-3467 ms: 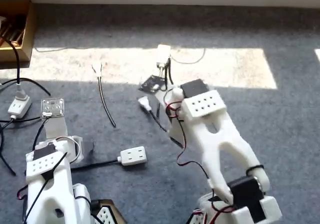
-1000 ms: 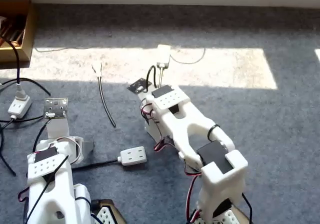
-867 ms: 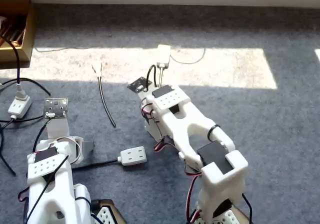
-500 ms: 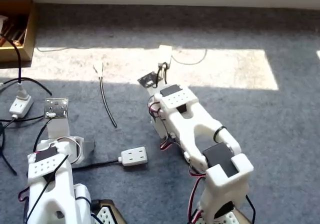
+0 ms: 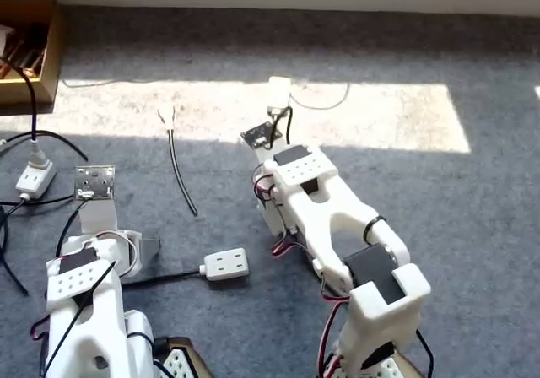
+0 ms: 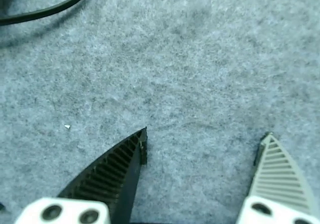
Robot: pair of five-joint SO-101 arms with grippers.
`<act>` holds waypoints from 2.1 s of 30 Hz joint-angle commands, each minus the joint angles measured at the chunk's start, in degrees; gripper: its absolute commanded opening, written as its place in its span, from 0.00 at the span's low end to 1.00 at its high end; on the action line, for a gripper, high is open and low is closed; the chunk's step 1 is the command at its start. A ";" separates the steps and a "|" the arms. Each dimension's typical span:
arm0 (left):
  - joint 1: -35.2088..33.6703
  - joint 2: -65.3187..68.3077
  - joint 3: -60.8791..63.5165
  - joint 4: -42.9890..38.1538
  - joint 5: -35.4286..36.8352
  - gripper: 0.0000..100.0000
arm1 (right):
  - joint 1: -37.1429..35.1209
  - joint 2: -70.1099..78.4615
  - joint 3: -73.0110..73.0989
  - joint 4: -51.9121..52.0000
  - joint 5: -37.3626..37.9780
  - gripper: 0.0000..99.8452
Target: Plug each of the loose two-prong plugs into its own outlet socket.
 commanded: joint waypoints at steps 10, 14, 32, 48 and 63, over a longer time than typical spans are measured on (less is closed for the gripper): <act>1.45 -0.31 0.13 -0.44 -0.44 0.34 | -3.74 0.75 5.32 1.45 -0.79 0.00; 1.63 -0.04 -0.22 -0.35 -0.44 0.34 | -3.74 0.31 5.76 6.81 7.21 0.00; 4.62 -0.31 -60.00 49.49 -3.96 0.49 | -15.69 -15.60 -40.75 31.08 8.53 0.00; 1.19 -0.22 -69.49 55.21 -4.04 0.53 | -8.40 -55.25 36.35 -37.23 4.84 0.00; 17.01 -0.31 -57.19 50.81 2.37 0.53 | -18.59 -60.97 41.27 -35.65 2.64 0.00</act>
